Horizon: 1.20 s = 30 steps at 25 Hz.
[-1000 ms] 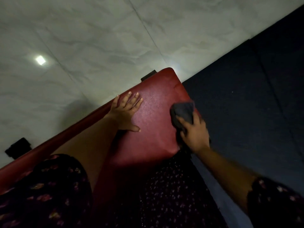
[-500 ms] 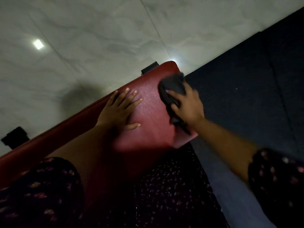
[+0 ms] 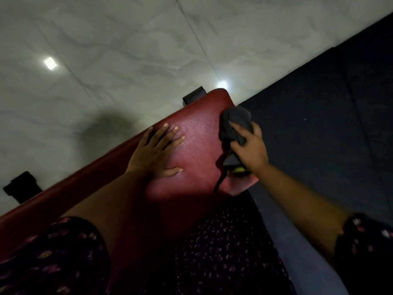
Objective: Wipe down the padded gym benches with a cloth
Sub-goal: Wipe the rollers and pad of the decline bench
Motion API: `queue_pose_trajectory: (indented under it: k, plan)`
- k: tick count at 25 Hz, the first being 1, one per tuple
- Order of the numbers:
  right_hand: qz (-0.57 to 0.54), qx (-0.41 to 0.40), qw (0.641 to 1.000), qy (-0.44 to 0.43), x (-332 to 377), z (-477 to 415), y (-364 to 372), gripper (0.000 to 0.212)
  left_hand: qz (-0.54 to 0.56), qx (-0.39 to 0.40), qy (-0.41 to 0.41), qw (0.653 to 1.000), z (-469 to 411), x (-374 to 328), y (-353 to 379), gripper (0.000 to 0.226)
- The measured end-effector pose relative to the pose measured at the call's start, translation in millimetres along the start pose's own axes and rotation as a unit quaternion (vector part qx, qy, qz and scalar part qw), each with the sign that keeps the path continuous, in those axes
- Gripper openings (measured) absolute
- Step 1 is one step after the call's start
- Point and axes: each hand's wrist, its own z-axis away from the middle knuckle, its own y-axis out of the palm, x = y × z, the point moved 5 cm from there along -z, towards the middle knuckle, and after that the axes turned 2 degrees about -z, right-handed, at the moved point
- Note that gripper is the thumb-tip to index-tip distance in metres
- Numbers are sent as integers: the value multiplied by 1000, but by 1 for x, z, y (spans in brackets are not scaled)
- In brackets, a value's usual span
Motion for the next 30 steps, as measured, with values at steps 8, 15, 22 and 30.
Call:
queue_pose_trajectory:
  k: [8, 15, 22, 30]
  plan:
    - [94, -27, 982, 162, -115, 122, -1, 54, 22, -2, -5, 1000, 1, 3, 4, 96]
    - [98, -65, 986, 114, -64, -22, -47, 53, 83, -157, 13, 984, -22, -9, -25, 65]
    - [169, 44, 984, 38, 63, -134, -15, 53, 29, -46, 22, 998, -84, -17, -25, 92]
    - [140, 13, 975, 170, -79, -1, -24, 56, 35, -7, 115, 993, -81, -25, -12, 93]
